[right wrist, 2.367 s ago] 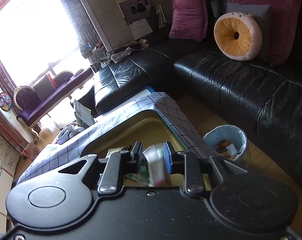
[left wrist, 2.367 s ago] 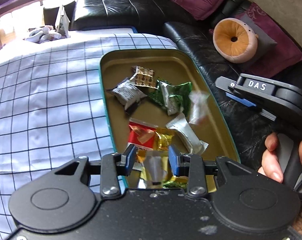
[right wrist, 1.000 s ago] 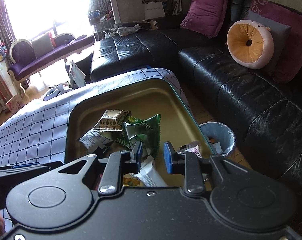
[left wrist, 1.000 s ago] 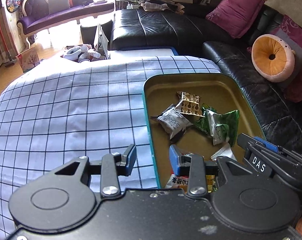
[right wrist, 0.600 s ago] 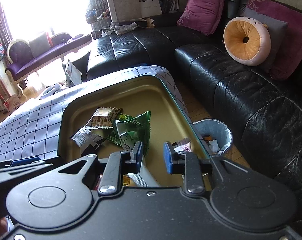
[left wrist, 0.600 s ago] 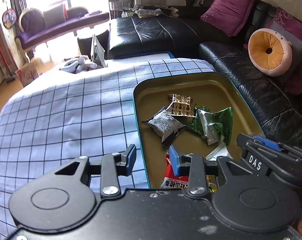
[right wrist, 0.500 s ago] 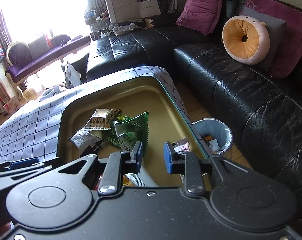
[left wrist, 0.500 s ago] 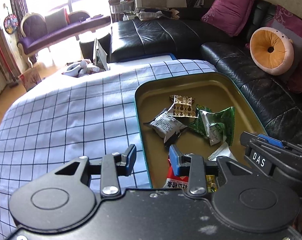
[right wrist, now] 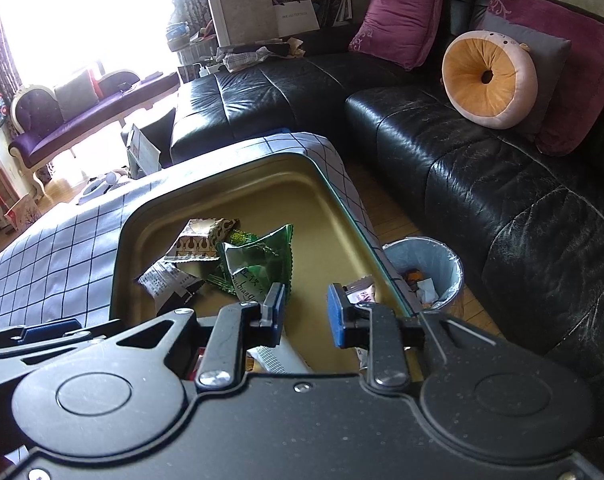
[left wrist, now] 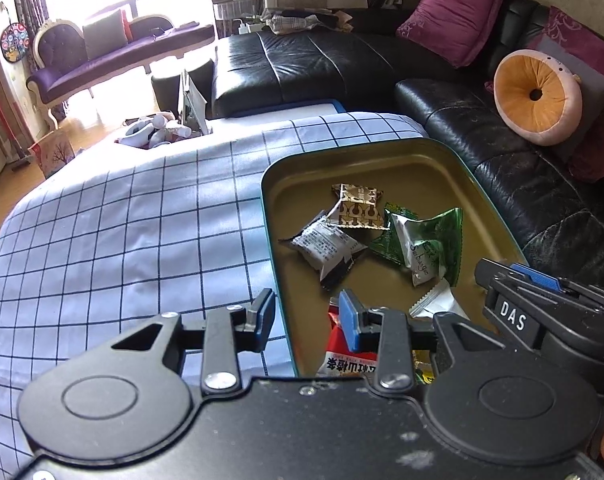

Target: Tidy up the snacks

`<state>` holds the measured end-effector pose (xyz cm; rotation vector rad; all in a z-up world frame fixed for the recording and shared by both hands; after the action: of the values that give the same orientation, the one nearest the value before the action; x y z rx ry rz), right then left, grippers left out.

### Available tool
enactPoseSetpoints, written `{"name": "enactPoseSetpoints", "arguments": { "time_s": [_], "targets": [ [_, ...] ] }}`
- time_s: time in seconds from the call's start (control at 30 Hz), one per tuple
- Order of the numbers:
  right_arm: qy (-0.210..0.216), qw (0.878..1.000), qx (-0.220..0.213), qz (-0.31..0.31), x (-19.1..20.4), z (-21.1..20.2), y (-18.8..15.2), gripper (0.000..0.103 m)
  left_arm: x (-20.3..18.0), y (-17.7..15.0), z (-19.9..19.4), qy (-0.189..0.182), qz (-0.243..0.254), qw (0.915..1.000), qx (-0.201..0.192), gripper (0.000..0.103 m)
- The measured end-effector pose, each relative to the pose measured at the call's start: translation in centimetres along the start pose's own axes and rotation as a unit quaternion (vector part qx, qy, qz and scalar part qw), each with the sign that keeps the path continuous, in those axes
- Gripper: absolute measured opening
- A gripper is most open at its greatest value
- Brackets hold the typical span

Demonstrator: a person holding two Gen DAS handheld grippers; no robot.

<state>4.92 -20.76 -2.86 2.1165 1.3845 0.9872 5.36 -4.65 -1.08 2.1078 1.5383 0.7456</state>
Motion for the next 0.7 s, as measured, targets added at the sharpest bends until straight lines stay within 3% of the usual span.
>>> {"name": "enactPoseSetpoints", "arguments": {
  "time_s": [0.7],
  "targets": [
    [0.002, 1.000, 0.001, -0.004, 0.35, -0.08, -0.17, 0.036, -0.06, -0.04, 0.05, -0.003, 0.001, 1.0000, 0.001, 0.036]
  ]
}}
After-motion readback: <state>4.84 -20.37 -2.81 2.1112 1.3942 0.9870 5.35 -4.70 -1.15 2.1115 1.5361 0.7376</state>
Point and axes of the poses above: each gripper's, at about its wrist camera, not at the fingertips, and z roughly the way its jaws point, x to its left, y to its top, the point moved 7 cm from there along z, roughly the way its jaws point, and after that the axes turned 14 degrees about z, right-handed, at the moved point
